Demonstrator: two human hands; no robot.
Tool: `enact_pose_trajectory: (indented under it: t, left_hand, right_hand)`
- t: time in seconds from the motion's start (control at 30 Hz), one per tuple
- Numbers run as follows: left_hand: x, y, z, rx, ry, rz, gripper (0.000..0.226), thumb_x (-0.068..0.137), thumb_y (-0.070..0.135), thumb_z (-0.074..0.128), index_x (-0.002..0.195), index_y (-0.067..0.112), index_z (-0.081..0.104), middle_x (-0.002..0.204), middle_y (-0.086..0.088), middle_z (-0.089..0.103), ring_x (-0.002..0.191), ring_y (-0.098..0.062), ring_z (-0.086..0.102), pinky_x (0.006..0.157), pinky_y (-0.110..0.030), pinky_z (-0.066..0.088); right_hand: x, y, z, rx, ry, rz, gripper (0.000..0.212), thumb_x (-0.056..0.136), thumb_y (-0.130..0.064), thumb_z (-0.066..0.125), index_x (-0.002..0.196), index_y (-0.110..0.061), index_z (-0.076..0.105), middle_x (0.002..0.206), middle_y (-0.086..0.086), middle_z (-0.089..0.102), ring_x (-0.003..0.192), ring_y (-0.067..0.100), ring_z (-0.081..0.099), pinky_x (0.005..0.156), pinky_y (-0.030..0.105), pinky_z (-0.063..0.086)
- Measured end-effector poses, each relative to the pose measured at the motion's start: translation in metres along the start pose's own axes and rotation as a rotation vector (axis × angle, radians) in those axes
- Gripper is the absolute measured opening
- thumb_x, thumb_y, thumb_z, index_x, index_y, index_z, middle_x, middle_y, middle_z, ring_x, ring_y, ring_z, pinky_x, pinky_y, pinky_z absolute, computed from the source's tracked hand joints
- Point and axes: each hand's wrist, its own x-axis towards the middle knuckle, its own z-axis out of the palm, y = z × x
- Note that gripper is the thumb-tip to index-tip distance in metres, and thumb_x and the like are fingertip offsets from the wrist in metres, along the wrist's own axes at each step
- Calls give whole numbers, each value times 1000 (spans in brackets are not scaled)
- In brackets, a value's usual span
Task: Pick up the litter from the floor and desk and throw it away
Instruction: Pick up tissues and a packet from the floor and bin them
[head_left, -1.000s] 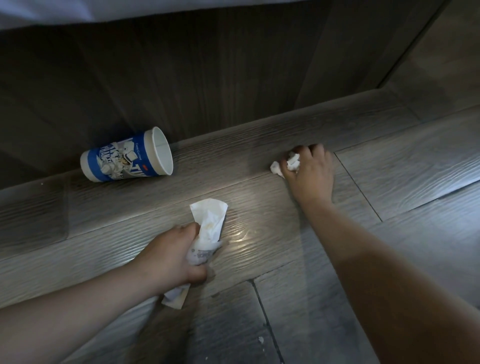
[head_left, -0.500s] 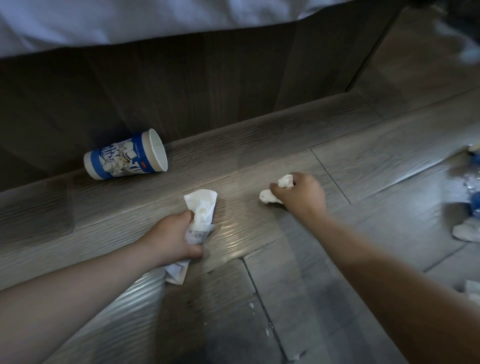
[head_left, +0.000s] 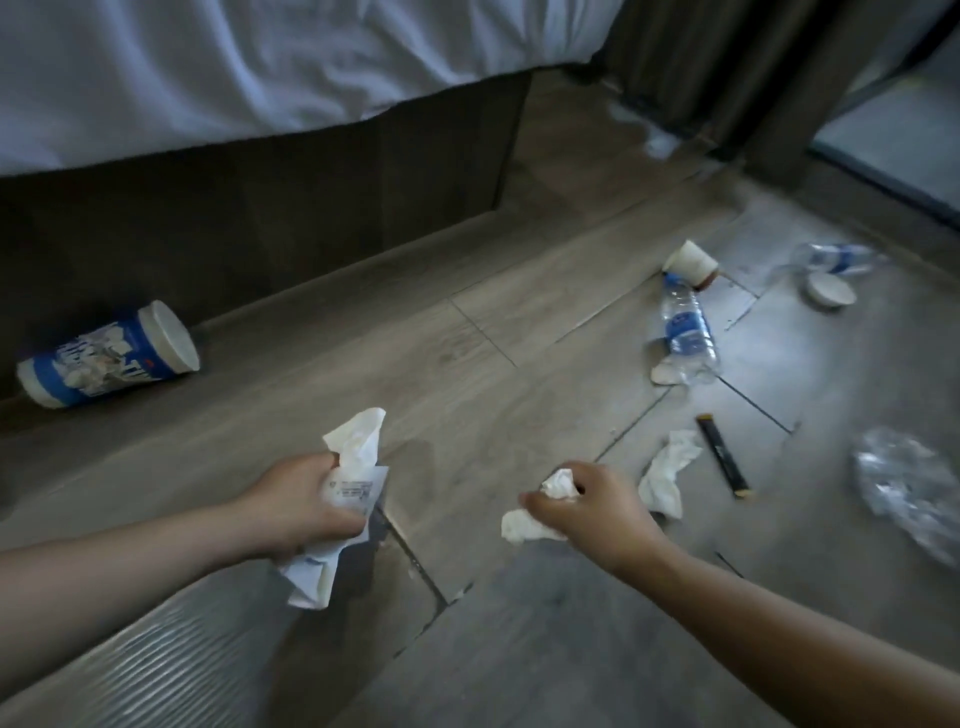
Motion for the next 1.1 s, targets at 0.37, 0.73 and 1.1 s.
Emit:
enact_pose_trajectory:
  t: [0.37, 0.73, 1.1]
  left_hand:
    - [-11, 148, 51, 47, -128, 206, 17, 69, 27, 73, 75, 15, 63, 71, 2, 65, 63, -11, 61, 52, -21, 45]
    - [-1, 245, 94, 92, -154, 176, 17, 71, 18, 72, 83, 9, 66, 74, -7, 67, 61, -17, 60, 45, -21, 45]
    - [27, 318, 114, 191, -220, 238, 14, 70, 14, 72, 78, 13, 60, 69, -5, 63, 59, -18, 61, 45, -23, 47]
  right_hand:
    - [-90, 84, -102, 121, 313, 119, 30, 76, -30, 76, 65, -5, 63, 59, 7, 61, 53, 6, 51, 53, 28, 36]
    - [-102, 155, -136, 411, 437, 292, 19, 73, -27, 74, 62, -14, 64, 58, -5, 62, 55, 3, 56, 56, 25, 42]
    - [-105, 192, -187, 379, 478, 326, 17, 74, -30, 73, 62, -20, 65, 66, -14, 67, 62, -2, 60, 49, 11, 41]
